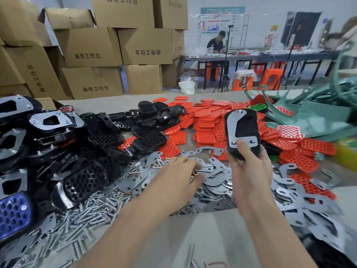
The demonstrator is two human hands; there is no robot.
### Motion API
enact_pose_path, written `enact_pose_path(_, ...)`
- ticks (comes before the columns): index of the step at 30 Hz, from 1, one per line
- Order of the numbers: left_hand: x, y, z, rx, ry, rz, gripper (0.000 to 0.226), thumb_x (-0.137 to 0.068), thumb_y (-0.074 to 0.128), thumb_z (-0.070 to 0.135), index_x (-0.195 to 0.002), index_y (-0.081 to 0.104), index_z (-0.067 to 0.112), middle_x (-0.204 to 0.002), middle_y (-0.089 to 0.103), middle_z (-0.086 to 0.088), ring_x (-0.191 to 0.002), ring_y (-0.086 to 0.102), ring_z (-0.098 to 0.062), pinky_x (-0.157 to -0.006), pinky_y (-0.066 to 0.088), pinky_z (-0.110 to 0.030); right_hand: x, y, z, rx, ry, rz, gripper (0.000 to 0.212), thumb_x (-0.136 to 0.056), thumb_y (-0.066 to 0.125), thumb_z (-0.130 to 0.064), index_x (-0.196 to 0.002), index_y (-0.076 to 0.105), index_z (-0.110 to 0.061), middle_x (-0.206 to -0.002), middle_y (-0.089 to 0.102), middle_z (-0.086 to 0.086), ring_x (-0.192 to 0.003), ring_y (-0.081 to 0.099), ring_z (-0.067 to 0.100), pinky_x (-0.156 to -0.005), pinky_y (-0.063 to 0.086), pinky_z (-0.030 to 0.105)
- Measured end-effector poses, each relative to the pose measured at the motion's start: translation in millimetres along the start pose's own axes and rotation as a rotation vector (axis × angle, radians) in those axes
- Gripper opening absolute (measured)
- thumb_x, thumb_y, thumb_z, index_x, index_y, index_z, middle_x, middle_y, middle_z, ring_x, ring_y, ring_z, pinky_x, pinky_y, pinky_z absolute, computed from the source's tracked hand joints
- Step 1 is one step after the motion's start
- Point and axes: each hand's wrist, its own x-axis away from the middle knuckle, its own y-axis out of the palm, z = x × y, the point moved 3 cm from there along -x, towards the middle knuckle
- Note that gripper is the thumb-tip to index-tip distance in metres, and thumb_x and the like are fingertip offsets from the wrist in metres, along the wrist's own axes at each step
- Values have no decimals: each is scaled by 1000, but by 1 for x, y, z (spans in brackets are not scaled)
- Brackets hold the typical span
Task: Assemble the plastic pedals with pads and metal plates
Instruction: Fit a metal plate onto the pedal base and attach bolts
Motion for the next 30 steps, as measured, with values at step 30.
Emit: enact_pose_path(30,-41,30,81,-593,729,124,29,-96,54,22,-124,60,21,-113,61,7,-103,55,-15,-87,41,-26,-9,0,-62,-185,-138,-91,33,-99,56,3,-129,59,-9,-117,75,5,-107,74,17,-94,59,34)
